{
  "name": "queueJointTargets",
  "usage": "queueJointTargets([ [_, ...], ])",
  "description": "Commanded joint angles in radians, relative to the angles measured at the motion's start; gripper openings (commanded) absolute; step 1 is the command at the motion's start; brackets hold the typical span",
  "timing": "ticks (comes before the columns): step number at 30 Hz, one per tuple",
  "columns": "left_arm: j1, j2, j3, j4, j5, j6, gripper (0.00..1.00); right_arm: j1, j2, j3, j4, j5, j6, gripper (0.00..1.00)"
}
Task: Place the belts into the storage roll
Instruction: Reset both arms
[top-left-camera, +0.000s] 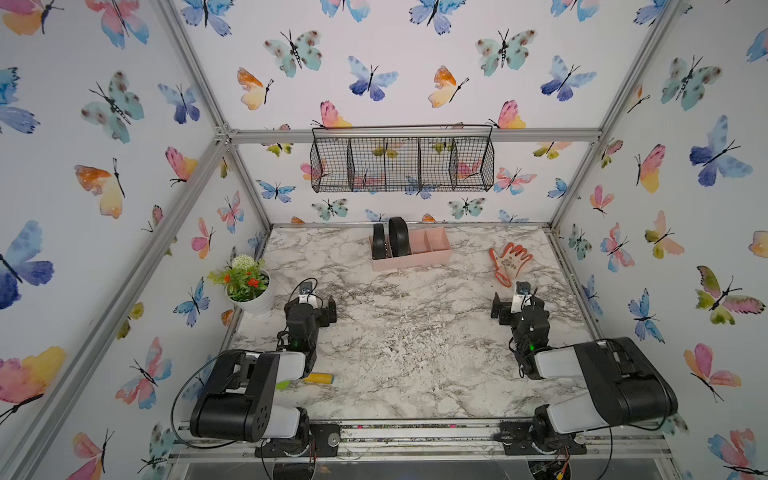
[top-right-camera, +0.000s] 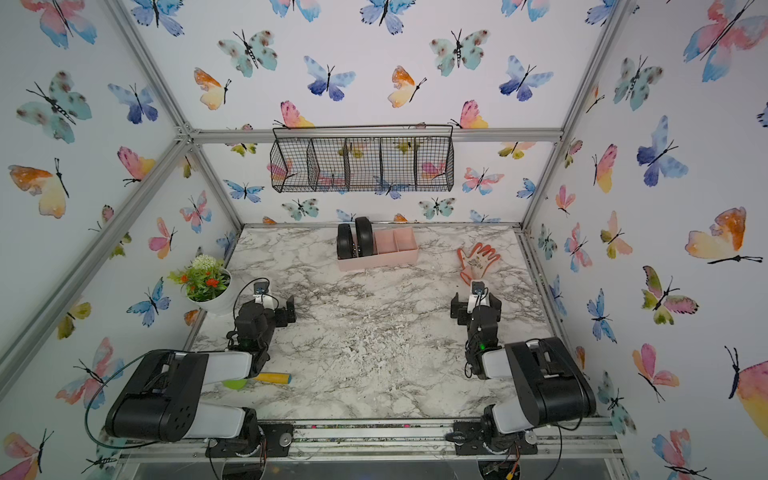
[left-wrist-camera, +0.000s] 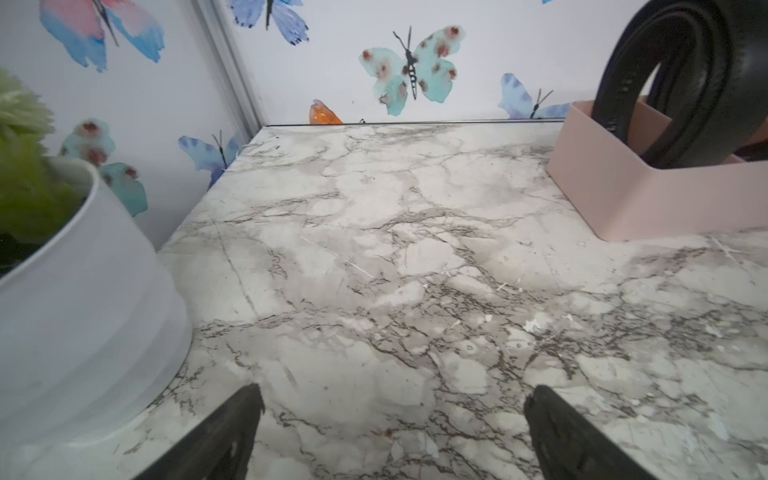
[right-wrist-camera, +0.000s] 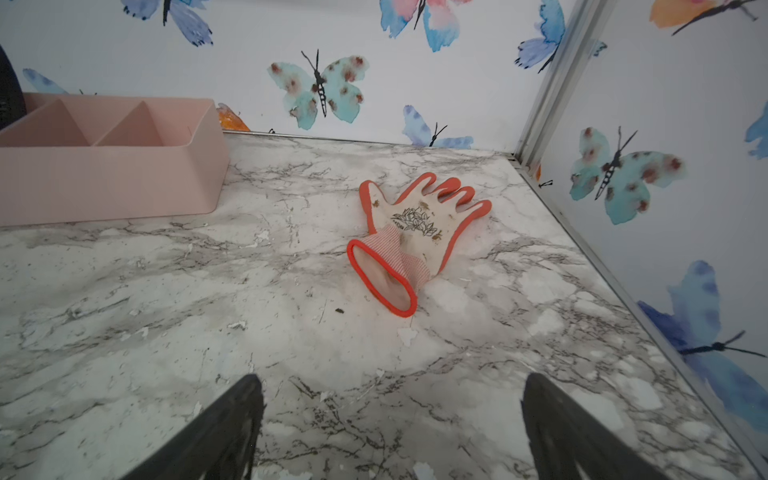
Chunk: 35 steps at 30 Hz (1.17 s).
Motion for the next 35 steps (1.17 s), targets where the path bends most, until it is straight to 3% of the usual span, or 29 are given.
queueJointTargets([
  [1, 0.032, -0.007, -0.036, 0.149, -0.012, -0.022, 0.98, -0.023, 0.056, -0.014, 0.21, -0.037, -0.017, 0.99],
  [4, 0.032, 0.032, -0.095, 0.317, -0.036, -0.023, 0.98, -0.052, 0.02, 0.019, 0.077, -0.079, 0.006, 0.99],
  [6, 0.031, 0.041, -0.104, 0.344, -0.032, -0.019, 0.98, -0.052, 0.027, -0.001, 0.13, -0.068, -0.001, 0.99],
  [9, 0.031, 0.024, -0.086, 0.288, -0.03, -0.021, 0.98, -0.051, 0.033, -0.053, 0.239, -0.121, -0.022, 0.99],
  [12, 0.031, 0.001, -0.067, 0.21, -0.031, -0.025, 0.98, -0.052, 0.039, -0.045, 0.232, -0.109, -0.018, 0.99],
  [35, 0.032, 0.008, -0.067, 0.221, -0.027, -0.024, 0.98, -0.052, 0.036, 0.01, 0.125, -0.054, 0.008, 0.99],
])
